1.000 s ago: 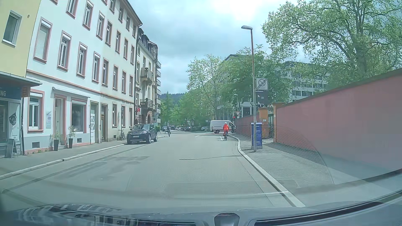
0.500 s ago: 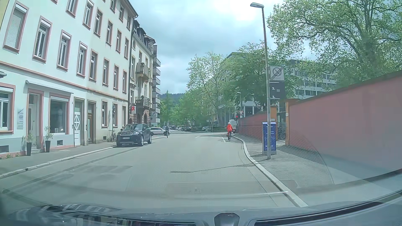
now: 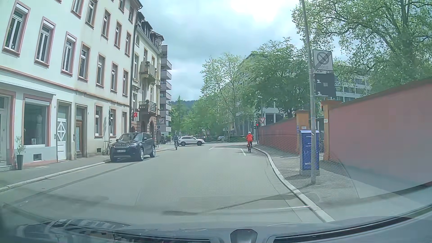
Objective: Follow the waypoints while adhering to traffic rules and regulations
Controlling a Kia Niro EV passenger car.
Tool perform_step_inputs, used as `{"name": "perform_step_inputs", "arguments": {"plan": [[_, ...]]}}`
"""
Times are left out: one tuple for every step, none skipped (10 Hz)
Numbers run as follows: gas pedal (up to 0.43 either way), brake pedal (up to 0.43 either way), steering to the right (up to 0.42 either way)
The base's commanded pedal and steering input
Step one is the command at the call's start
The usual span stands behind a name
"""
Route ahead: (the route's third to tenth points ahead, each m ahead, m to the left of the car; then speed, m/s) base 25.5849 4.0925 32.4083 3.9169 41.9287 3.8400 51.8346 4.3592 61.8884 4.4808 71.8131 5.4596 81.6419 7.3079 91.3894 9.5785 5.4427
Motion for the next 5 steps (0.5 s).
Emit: {"name": "perform_step_inputs", "arguments": {"plan": [[0.039, 0.000, -0.006], [0.039, 0.000, -0.006], [0.039, 0.000, -0.006], [0.039, 0.000, -0.005], [0.039, 0.000, -0.005]]}}
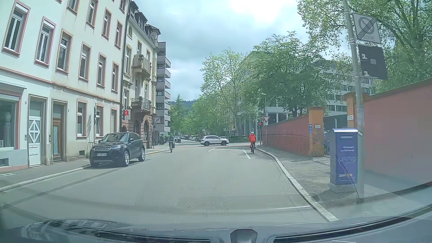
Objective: Follow the waypoints while adhering to traffic rules and regulations
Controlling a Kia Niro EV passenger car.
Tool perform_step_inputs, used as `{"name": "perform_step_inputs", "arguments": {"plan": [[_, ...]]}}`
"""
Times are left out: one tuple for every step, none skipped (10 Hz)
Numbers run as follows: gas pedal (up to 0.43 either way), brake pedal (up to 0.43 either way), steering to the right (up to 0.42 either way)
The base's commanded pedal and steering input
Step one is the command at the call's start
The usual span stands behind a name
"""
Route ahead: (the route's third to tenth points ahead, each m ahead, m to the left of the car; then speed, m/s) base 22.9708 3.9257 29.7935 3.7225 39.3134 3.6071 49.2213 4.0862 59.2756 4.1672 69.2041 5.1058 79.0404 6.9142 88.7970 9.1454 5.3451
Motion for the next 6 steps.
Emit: {"name": "perform_step_inputs", "arguments": {"plan": [[0.028, 0.000, -0.005], [0.028, 0.000, -0.005], [0.028, 0.000, -0.005], [0.028, 0.000, -0.005], [0.028, 0.000, -0.005], [0.028, 0.000, -0.005]]}}
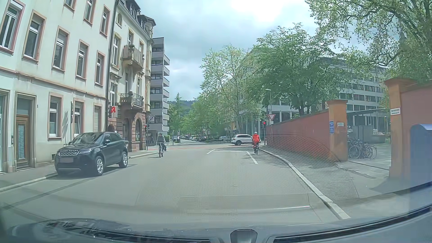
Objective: Follow the waypoints while adhering to traffic rules and regulations
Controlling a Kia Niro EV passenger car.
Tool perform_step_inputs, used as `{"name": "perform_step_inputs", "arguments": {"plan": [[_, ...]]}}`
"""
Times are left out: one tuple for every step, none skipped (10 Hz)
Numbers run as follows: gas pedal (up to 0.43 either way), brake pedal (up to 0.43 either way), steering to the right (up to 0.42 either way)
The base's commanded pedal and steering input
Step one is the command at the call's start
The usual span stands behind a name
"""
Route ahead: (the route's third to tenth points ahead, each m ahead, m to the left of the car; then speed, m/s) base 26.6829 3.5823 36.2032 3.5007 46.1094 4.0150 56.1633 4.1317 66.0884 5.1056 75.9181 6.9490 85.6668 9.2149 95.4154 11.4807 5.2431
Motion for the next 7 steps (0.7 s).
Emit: {"name": "perform_step_inputs", "arguments": {"plan": [[0.028, 0.000, -0.005], [0.028, 0.000, -0.005], [0.028, 0.000, -0.005], [0.028, 0.000, -0.005], [0.028, 0.000, -0.005], [0.028, 0.000, -0.005], [0.028, 0.000, -0.005]]}}
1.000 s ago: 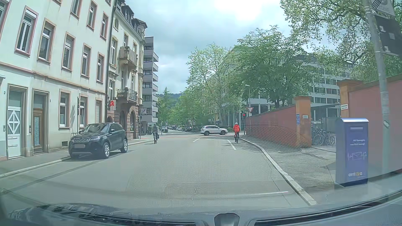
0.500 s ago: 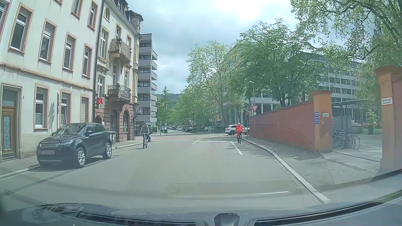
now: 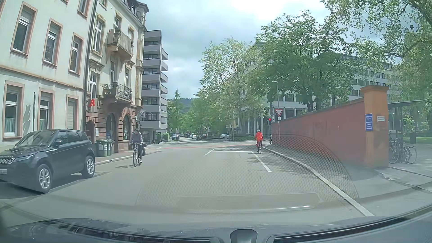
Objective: Follow the waypoints while adhering to traffic rules and regulations
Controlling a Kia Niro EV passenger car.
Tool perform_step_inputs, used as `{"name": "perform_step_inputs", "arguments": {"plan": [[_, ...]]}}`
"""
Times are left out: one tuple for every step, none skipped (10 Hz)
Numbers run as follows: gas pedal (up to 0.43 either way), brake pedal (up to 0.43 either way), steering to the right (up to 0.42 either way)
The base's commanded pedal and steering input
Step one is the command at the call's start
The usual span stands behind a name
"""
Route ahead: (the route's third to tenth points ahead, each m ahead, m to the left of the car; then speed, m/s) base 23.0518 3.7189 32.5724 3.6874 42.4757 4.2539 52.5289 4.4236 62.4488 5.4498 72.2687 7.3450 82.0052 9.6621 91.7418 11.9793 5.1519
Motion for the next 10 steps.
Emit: {"name": "perform_step_inputs", "arguments": {"plan": [[0.028, 0.000, -0.005], [0.028, 0.000, -0.005], [0.028, 0.000, -0.003], [0.028, 0.000, 0.000], [0.028, 0.000, 0.002], [0.000, 0.000, 0.004], [0.000, 0.000, 0.005], [0.000, 0.000, 0.007], [0.000, 0.000, 0.009], [0.000, 0.000, 0.012]]}}
